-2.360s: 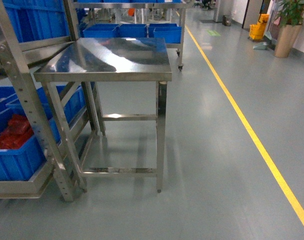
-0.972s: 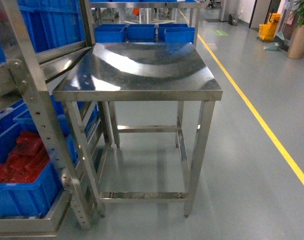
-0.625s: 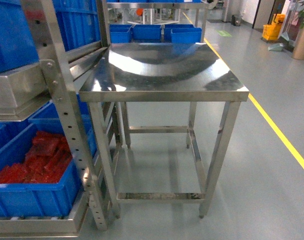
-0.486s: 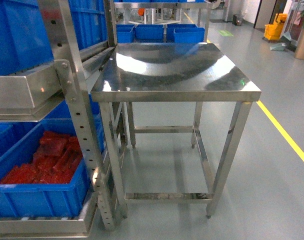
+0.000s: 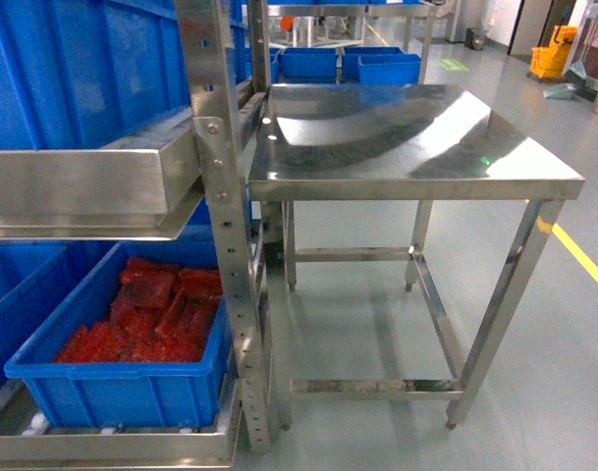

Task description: Sort blue parts and orange caps into right shelf containers

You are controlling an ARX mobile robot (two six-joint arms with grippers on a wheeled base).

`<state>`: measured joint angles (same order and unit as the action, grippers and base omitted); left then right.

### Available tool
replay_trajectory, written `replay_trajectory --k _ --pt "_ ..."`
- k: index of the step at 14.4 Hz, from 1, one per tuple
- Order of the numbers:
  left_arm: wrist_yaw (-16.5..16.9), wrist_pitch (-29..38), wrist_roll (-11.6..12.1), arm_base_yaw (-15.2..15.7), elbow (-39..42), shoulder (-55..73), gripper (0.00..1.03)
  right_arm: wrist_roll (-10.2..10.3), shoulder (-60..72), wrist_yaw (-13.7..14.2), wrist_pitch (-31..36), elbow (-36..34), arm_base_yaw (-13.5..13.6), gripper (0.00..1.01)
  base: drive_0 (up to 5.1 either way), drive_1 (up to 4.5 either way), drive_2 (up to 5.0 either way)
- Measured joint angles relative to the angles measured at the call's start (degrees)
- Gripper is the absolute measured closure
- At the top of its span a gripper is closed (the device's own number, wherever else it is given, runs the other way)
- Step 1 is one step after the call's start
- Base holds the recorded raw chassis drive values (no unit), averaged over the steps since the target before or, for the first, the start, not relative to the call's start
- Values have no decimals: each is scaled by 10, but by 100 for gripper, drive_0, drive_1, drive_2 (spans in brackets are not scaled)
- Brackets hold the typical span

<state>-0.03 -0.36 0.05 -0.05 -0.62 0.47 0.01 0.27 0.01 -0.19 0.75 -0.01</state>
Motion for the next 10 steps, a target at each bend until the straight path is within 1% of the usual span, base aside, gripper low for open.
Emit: replay_trajectory --k 10 --pt "0 0 0 0 0 0 60 0 0 0 0 0 0 56 -503 238 238"
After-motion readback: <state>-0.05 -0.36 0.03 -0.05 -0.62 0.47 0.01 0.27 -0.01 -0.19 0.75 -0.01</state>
